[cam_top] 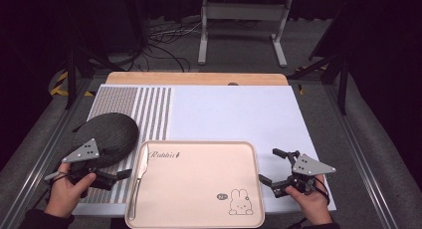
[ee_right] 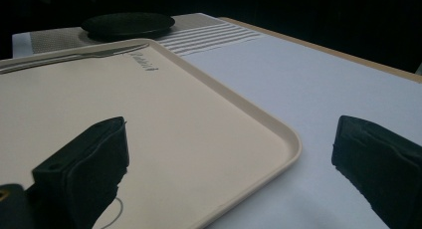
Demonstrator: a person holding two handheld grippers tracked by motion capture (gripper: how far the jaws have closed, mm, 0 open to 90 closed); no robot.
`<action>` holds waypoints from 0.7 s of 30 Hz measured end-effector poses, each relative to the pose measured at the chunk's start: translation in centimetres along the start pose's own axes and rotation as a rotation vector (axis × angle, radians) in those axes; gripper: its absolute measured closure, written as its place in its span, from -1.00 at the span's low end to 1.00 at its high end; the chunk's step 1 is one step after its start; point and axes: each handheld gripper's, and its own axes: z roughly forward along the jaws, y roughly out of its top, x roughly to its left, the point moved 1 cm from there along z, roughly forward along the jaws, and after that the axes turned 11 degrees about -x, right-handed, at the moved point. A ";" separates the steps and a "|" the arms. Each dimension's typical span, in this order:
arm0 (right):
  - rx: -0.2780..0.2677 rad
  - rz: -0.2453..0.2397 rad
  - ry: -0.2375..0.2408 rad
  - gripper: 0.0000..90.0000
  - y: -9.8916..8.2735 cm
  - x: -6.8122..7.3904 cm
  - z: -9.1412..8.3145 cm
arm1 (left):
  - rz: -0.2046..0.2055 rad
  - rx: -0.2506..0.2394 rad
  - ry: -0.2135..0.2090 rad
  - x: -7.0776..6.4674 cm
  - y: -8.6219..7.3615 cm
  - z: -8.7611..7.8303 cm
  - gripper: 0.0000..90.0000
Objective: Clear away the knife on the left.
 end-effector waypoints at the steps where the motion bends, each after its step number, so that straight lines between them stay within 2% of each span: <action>1: 0.000 0.000 0.000 -0.95 0.0 0.0 0.0 | 0.007 -0.023 0.009 0.0 -0.3 -0.2 -0.85; 3: -0.004 0.002 -0.005 -0.95 0.0 0.0 0.0 | 0.015 -0.067 0.022 0.1 -1.1 -0.6 -0.85; 8: -0.009 0.006 -0.011 -0.95 0.0 -0.1 -0.1 | 0.022 -0.113 0.026 0.2 -2.3 -1.1 -0.87; 10: -0.013 0.013 -0.016 -0.95 0.0 -0.1 -0.1 | 0.043 -0.139 0.030 0.2 -3.1 -1.3 -0.88; 16: -0.023 0.025 -0.022 -0.95 -0.1 -0.2 -0.2 | 0.038 -0.160 0.061 0.3 -4.3 -1.7 -0.89; 17: -0.032 0.040 -0.018 -0.95 -0.2 -0.3 -0.2 | 0.074 -0.166 0.084 0.3 -4.5 -2.0 -0.89; 20: -0.046 0.060 -0.021 -0.95 -0.4 -0.4 -0.3 | 0.092 -0.167 0.104 0.1 -4.8 -2.2 -0.89; 21: -0.049 0.070 -0.025 -0.95 -0.4 -0.4 -0.3 | 0.113 -0.161 0.108 0.1 -4.9 -2.3 -0.89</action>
